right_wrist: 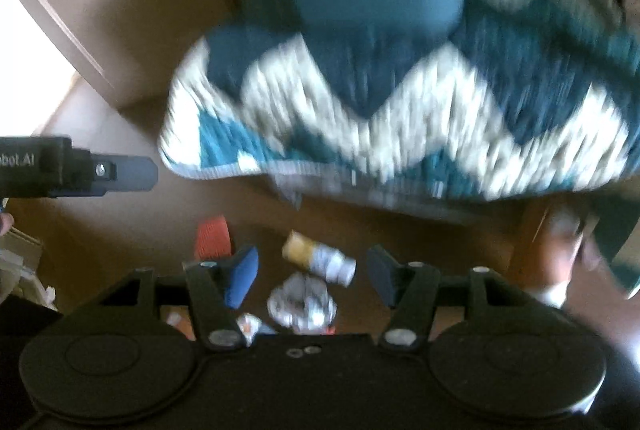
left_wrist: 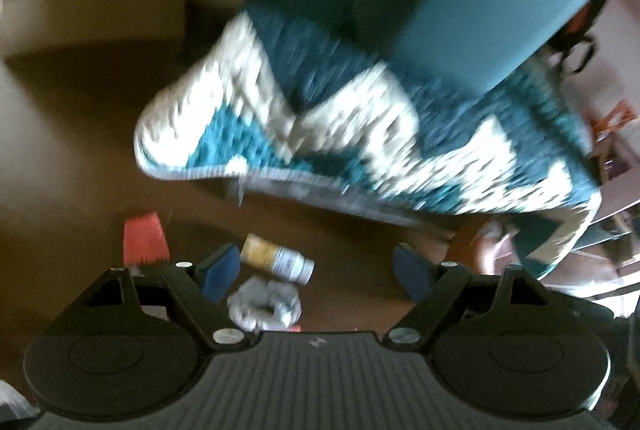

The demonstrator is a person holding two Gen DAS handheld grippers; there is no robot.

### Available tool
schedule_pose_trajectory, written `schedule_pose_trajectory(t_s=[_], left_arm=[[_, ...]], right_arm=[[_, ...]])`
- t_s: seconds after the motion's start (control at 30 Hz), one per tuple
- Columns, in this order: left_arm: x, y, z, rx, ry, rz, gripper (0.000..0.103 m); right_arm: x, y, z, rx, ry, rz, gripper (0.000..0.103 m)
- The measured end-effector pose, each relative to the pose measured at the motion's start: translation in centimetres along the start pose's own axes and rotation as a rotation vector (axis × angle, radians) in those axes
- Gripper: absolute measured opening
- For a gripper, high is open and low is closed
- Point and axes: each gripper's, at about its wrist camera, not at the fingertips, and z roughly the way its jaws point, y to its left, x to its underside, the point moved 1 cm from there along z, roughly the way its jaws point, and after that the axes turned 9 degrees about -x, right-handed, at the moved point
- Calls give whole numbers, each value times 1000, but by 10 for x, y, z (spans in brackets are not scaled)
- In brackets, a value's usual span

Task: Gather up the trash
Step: 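Lower both tools toward grey crumpled paper and red bag on floor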

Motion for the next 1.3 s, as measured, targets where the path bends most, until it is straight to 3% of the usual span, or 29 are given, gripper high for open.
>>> schedule_pose_trajectory(t_s=[0.23,0.63,1.1,1.3], left_arm=[[18,7,113,-79,210,-22,84],[47,15,261,-102,550,-118,84],[76,14,359,-75,729,-178,84],[79,15,378,-75,741,-181,83]], right_arm=[[48,-33,99,-21,186,135,62],[110,-60,212,25,490,48,62],[153,-80,293,-29,692,146,62],[154,-92,307,-60,668,232,62]])
